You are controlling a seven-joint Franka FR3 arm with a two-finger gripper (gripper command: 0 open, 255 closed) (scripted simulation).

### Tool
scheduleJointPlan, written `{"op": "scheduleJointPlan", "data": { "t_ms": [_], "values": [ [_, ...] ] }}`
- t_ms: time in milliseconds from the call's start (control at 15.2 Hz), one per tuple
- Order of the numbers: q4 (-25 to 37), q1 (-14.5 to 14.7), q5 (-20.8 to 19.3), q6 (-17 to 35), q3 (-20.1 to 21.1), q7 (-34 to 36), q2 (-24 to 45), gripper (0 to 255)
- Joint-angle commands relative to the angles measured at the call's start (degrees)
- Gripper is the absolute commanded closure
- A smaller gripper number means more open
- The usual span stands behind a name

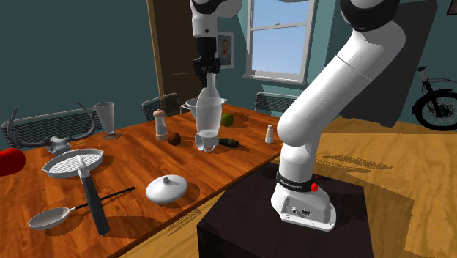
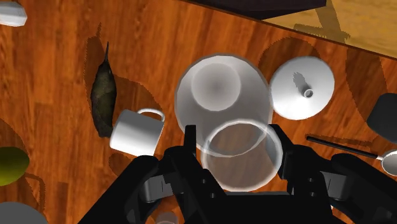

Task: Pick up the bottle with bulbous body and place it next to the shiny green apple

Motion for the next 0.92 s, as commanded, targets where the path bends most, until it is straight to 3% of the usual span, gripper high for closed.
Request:
{"op": "scheduleJointPlan", "data": {
  "t_ms": [0,858],
  "values": [
    [1.83,-0.03,-0.03,-1.52,-0.05,-0.08,0.30,255],
    [14.09,-0.05,-0.05,-11.16,-0.06,-0.12,2.92,255]
  ]
}}
